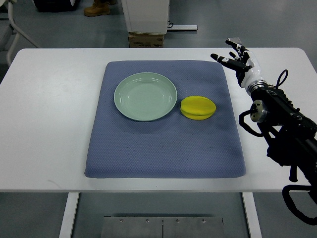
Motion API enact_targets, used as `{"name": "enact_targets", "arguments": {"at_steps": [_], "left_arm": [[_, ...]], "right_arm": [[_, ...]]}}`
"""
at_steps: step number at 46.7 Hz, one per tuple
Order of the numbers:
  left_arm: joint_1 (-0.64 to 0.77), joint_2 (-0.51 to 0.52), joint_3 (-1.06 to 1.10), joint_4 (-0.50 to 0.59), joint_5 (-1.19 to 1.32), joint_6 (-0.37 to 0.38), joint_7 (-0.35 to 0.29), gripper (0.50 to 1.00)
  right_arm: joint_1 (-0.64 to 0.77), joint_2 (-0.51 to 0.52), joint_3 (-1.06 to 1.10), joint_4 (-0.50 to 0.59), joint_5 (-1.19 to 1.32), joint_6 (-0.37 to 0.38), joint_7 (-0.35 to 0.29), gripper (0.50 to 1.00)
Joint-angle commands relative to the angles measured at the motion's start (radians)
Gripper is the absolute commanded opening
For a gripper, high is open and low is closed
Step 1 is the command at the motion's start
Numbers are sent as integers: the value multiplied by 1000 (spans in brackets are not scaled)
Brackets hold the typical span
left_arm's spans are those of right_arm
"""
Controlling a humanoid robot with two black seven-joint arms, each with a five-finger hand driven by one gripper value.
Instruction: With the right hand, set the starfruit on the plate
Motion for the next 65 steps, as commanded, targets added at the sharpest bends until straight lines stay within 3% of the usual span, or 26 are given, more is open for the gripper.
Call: {"name": "enact_targets", "arguments": {"at_steps": [1,65], "left_arm": [[1,0,0,-1,0,0,0,1000],[2,0,0,1,0,0,0,1000]], "right_arm": [[0,0,0,0,0,0,1,1000],[3,0,0,6,0,2,1,1000]]}}
